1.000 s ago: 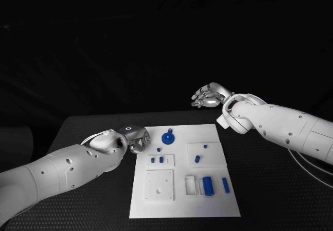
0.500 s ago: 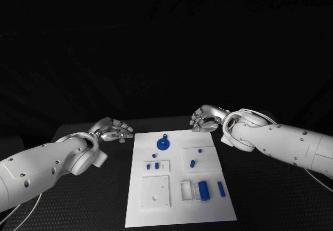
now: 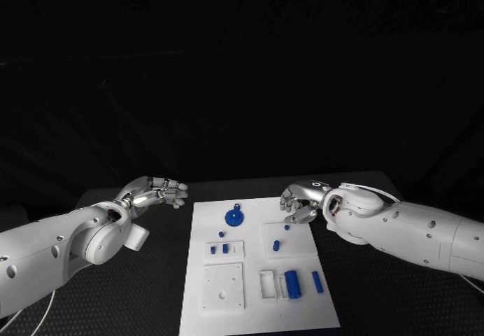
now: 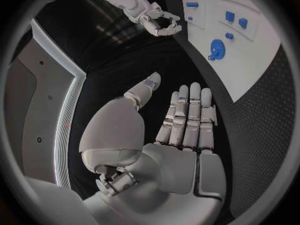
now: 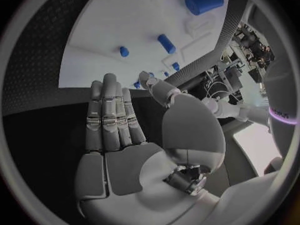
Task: Assemble the parts on the task board
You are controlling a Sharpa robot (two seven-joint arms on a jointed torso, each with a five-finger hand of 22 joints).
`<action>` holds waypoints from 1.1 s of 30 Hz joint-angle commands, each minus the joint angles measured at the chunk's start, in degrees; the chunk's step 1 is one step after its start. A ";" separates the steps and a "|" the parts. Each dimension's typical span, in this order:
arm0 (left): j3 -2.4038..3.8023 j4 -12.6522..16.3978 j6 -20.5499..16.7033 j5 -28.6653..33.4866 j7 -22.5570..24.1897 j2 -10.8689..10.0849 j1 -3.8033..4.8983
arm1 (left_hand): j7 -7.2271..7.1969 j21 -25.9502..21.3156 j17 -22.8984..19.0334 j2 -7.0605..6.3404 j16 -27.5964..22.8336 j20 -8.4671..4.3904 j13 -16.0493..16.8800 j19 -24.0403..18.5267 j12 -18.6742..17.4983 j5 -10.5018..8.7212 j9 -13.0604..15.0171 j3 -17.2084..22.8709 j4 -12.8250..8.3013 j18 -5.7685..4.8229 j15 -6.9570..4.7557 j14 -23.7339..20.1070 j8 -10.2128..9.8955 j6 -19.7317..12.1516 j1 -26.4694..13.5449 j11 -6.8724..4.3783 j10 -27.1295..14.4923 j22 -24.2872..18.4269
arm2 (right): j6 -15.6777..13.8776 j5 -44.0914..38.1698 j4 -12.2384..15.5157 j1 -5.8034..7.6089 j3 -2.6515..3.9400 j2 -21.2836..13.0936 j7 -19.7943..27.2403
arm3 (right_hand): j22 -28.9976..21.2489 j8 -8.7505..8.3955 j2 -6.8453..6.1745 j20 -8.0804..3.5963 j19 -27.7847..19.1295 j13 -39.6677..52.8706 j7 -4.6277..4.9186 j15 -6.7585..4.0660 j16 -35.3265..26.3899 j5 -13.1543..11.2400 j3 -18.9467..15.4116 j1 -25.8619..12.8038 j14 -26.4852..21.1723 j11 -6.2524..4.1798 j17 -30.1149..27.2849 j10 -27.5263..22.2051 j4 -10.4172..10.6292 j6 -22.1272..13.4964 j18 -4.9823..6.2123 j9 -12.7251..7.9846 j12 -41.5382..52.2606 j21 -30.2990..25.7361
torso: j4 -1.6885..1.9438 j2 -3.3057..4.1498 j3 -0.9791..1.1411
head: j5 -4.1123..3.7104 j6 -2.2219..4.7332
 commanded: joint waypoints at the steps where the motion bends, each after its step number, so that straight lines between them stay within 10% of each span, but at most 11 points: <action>1: 0.02 -1.52 1.46 3.83 1.93 0.97 0.03 | -0.01 -0.32 0.02 0.14 -0.41 -0.01 -0.25 -0.27 -0.23 -0.33 -0.07 -0.27 0.01 0.11 0.11 -0.15 -0.32 -0.41 -0.66 0.08 -0.41 0.00 | 1.25 -6.76 -0.11 -0.74 -0.07 0.13 -1.91 | 0.05 -0.22 -0.90 -0.07 0.25 -0.11 0.28 0.12 -0.03 0.05 -0.48 -0.07 0.23 0.31 0.16 -0.19 -0.06 -0.29 0.39 -0.09 -0.72 0.08 | -0.01 -1.32 -0.68 | 0.32 -0.29; 7: 0.00 -3.71 0.93 5.50 2.21 2.62 -0.43 | 0.31 -0.43 0.20 0.40 -0.96 0.13 -0.58 0.07 -0.12 -0.16 -0.15 -0.26 0.10 0.39 0.23 0.00 -0.31 -0.63 -0.52 0.33 -0.43 0.02 | 1.35 -7.96 -0.60 -1.52 -0.34 0.09 -2.38 | 0.15 -0.37 -1.65 -0.04 0.19 -0.12 0.36 0.21 -0.22 -0.25 -0.97 -0.34 0.19 0.42 0.40 -0.16 -0.03 -0.55 0.39 -0.18 -1.49 0.01 | 0.15 -2.84 -1.63 | 0.78 -1.60; 11: -0.03 -3.73 0.63 6.17 2.46 2.73 -0.64 | 0.67 -0.57 0.43 0.51 -1.25 0.21 -0.78 0.34 -0.01 0.02 -0.19 -0.27 0.17 0.60 0.29 0.32 -0.22 -0.65 -0.45 0.67 -0.18 0.00 | 1.79 -8.28 -1.01 -1.59 -1.99 0.51 -2.59 | 0.23 -0.28 -1.56 -0.11 0.28 -0.04 0.29 0.16 -0.27 -0.35 -0.79 -0.04 0.29 0.36 0.57 0.16 0.00 -0.37 0.39 -0.15 -1.74 0.05 | 0.08 -3.20 -2.02 | 0.87 -2.39; 33: -0.02 -2.69 0.36 8.68 2.96 2.67 -0.64 | 1.31 -0.88 0.98 0.80 -1.89 0.29 -1.14 0.91 0.23 0.28 -0.23 -0.29 0.24 0.90 0.29 0.78 0.13 -0.39 -0.30 1.27 0.60 -0.03 | 0.19 -10.57 -4.76 -3.00 -3.76 3.97 -3.54 | 0.73 0.56 -1.18 -0.34 1.00 0.67 -0.16 -0.13 -0.57 -0.77 5.20 2.89 0.68 0.01 2.13 2.31 1.90 0.49 0.39 0.52 -3.57 0.06 | 0.20 -2.96 -1.85 | 1.61 -4.59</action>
